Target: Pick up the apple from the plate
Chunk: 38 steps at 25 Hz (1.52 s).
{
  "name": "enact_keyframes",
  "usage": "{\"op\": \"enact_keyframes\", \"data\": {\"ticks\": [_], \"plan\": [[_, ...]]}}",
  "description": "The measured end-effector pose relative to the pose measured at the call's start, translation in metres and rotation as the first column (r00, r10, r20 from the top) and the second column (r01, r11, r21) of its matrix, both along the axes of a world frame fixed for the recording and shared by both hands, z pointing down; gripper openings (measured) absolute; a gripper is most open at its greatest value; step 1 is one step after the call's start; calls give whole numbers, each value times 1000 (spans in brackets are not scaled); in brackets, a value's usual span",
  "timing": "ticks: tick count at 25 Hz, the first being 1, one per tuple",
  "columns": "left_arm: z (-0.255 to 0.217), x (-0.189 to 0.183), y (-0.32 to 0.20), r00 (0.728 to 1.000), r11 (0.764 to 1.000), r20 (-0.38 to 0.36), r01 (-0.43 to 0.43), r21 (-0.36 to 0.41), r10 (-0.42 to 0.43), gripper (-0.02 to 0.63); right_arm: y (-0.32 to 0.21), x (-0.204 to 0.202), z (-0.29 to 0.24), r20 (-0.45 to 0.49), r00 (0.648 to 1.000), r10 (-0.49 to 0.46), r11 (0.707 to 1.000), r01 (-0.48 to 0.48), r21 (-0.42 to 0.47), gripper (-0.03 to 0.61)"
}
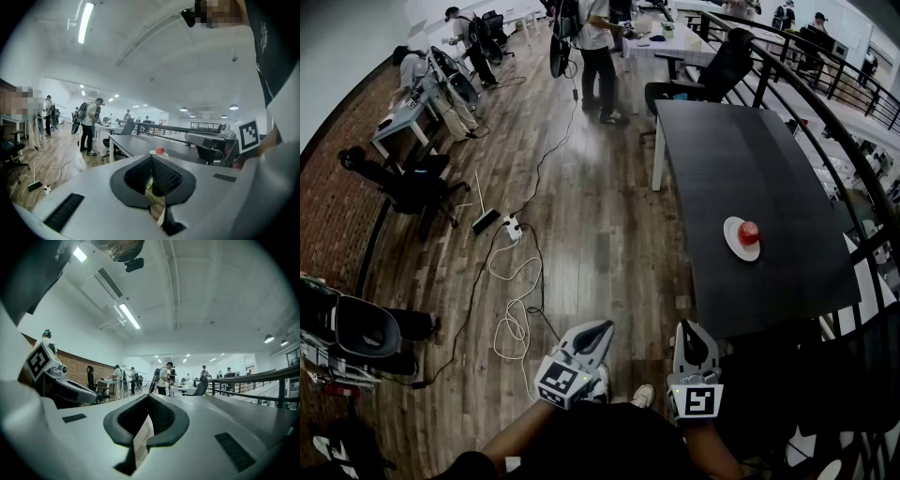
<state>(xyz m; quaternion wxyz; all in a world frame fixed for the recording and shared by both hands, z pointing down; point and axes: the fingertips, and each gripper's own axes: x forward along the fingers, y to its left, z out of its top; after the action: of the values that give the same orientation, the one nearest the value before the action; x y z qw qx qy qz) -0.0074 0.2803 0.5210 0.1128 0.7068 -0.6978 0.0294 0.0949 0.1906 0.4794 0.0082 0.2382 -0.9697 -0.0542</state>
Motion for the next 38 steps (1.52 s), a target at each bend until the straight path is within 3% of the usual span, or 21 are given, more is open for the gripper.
{"op": "enact_keyframes", "data": {"ticks": [5,17,24,33,38], "plan": [[-5,-6,2,1000,1000,11,3,13,-3,23,6,-11,-13,63,998,2,1000,-1,-19,23],[-11,-4,4,1000,1000,19,4,31,-5,23,14,-18,-15,45,998,-36,999,37,-4,23],[-22,-23,2,997,998,81,4,62,-9,23,13,-31,-11,42,999,-7,1000,8,-11,23],[-24,-57,-9,995,995,91,-50,87,42,23,9,-63,-10,45,998,37,999,-37,-11,25],[-27,-85,-17,995,989,60,-89,117,83,23,7,-89,-4,8,996,85,996,-86,18,25]]}}
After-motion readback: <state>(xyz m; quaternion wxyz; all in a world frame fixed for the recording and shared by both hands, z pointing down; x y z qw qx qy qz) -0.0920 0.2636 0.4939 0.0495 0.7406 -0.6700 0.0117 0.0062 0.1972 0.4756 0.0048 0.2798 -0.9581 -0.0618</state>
